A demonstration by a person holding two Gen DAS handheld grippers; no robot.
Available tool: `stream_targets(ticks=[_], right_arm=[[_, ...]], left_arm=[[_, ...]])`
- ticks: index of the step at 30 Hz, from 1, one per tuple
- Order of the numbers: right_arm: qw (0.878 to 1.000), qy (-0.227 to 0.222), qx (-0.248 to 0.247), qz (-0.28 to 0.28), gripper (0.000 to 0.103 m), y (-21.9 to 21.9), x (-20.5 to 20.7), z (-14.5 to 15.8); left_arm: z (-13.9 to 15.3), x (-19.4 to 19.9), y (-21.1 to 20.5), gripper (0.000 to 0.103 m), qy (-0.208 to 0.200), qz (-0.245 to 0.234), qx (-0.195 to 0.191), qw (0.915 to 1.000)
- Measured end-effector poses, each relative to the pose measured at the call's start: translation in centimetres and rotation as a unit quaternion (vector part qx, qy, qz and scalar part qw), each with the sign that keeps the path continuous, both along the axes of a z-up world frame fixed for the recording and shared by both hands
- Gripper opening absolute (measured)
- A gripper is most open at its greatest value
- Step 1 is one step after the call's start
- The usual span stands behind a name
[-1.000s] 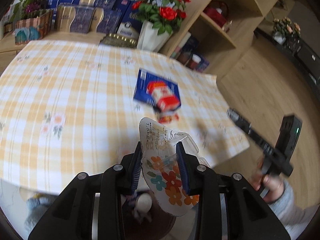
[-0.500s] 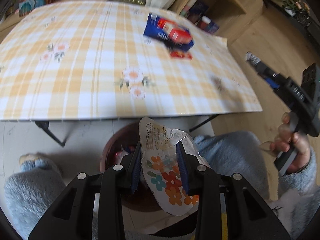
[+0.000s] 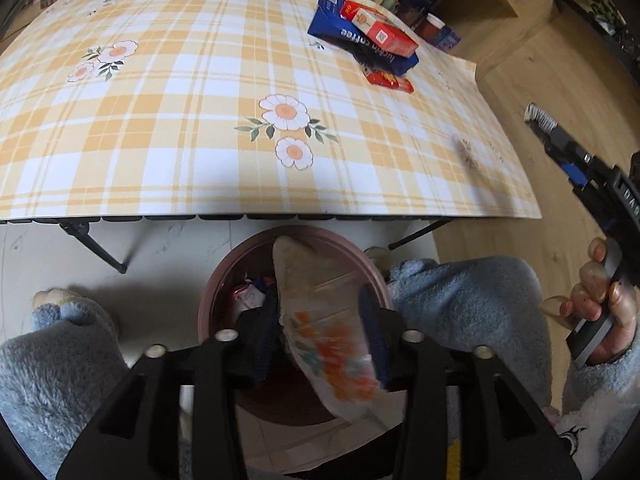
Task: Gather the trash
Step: 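Carry the tissue pack and floral bag over the bin and open both tools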
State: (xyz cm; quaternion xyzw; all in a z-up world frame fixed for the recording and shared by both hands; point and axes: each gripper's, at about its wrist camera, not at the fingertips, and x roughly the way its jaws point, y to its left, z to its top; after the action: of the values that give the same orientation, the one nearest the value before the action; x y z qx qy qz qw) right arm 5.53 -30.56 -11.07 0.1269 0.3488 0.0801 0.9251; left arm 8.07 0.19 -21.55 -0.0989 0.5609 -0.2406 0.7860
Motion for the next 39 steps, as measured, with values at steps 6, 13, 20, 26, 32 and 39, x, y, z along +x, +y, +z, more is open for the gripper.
stream_targets(ticks=[6,13,20,26,32,39], right_arm=[[1.000,0.006,0.000,0.003,0.046,0.2,-0.1,-0.6],[1.000,0.015,0.004,0.025,0.046,1.6,-0.9,-2.1],[0.995,0.053,0.027,0.081,0.046,4.8,-1.6,-5.3],[0.987,0.090,0.019,0.135,0.046,8.4,-2.8,-7.9],[0.977,0.140,0.004,0.162,0.046,10.2,-3.0,-10.8],[0.972,0.175,0.008,0.160,0.048,10.2,-2.5,-12.4]], left_arm=[[1.8,0.4,1.5,0.081,-0.040,0.046,-0.009,0.9981],[4.4,-0.9,3.1,0.092,-0.151,0.090,0.056,0.9829],[5.2,-3.3,3.4,0.097,-0.228,0.111,0.101,0.9620],[4.6,-4.4,3.4,0.097,-0.235,0.117,0.123,0.9569],[3.7,-4.0,4.2,0.097,-0.209,0.137,0.123,0.9604],[3.1,-3.5,5.1,0.097,-0.187,0.154,0.114,0.9634]])
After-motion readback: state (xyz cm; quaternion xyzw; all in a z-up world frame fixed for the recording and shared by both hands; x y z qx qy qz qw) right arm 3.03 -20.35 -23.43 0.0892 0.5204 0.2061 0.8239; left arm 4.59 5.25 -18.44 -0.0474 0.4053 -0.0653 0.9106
